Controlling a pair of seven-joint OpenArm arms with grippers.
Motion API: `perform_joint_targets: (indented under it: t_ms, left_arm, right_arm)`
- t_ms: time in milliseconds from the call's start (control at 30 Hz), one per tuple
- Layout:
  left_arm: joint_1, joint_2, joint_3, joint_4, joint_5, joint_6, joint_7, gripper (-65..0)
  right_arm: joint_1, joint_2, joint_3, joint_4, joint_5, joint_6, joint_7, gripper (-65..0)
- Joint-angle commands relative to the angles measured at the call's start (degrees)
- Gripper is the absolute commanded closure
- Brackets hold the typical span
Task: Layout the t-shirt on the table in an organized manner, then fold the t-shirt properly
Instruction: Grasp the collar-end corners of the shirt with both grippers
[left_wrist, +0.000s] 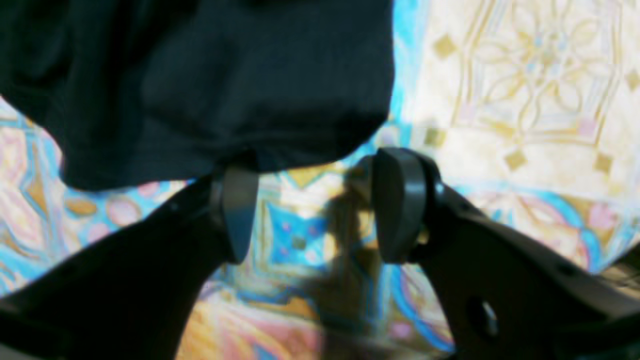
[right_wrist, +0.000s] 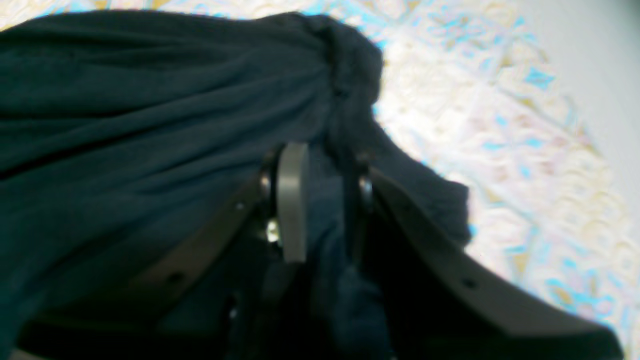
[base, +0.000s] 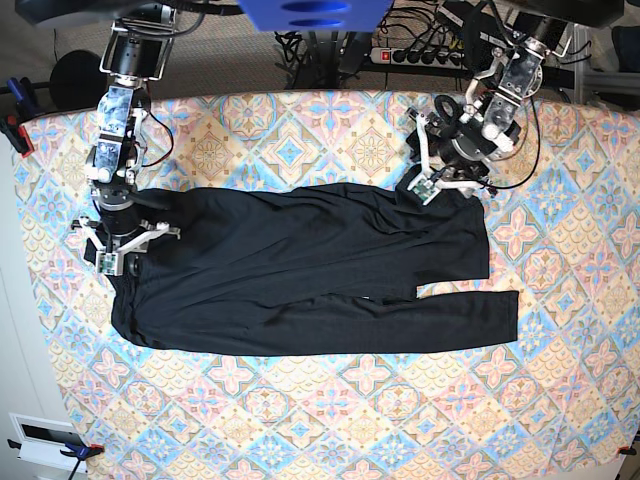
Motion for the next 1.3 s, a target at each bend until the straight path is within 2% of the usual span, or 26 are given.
perform_joint_targets:
  t_ms: [0,167,267,367,500,633,800,900,1000,1100,1267]
  left_arm:
    - [-0.1,0.7,-0.2,-0.3,2.0,0.7,-0.3,-35.9]
    - [0.1,2.3,-0.1,-1.2,6.0,0.4,-0.8,-34.5]
    - [0.1,2.3,-0.1,-0.9,6.0,0.3,-0.8,-24.7]
    - [0.0,2.2,-0.2,-1.0,5.9,0.2,-0.9,-14.8]
    - [0.0,2.1,-0.2,-1.1,6.1,0.2,-0.9,-12.9]
    - [-0.2,2.1,-0.2,-1.1,6.2,0.1,-0.4,-8.5]
    - [-0.3,1.9,-0.2,-1.2,6.4,0.1,-0.4,-5.7]
    - [-0.2,1.9,-0.2,-1.2,6.4,0.2,-0.4,0.0]
    - [0.1,1.9,-0.2,-1.2,6.4,0.2,-0.4,-0.5]
    - [0.1,1.9,-0.3,-1.1,6.4,0.2,-0.4,-3.6]
    - [0.1,1.9,-0.2,-1.1,6.4,0.2,-0.4,-3.6]
  right_arm:
    - [0.8,0.6,0.3,1.0,0.0,-0.4,1.5,-11.6]
    - [0.7,0.4,0.8,1.0,0.0,-0.4,1.5,-11.6]
    - [0.7,-0.2,6.3,1.0,0.4,-0.4,0.9,-11.6]
    - [1.2,-0.5,13.4,1.0,6.4,-0.4,-1.7,-11.7]
    - [1.2,-0.3,18.7,0.8,17.3,-0.4,-9.7,-11.7]
    - [0.9,2.9,22.1,-1.1,27.0,-0.4,-15.7,-11.7]
    - [-1.1,3.9,22.6,-2.3,32.3,-0.4,-17.4,-11.7]
    - [-2.8,3.9,22.6,-2.2,34.7,-0.4,-17.0,-11.7]
    - [-4.4,3.9,22.6,-2.5,38.5,-0.4,-17.2,-11.7]
    - [-5.8,3.9,22.6,-2.5,40.9,-0.4,-17.4,-11.8]
    - [-7.3,3.9,22.6,-2.5,41.2,-0.4,-17.5,-16.0]
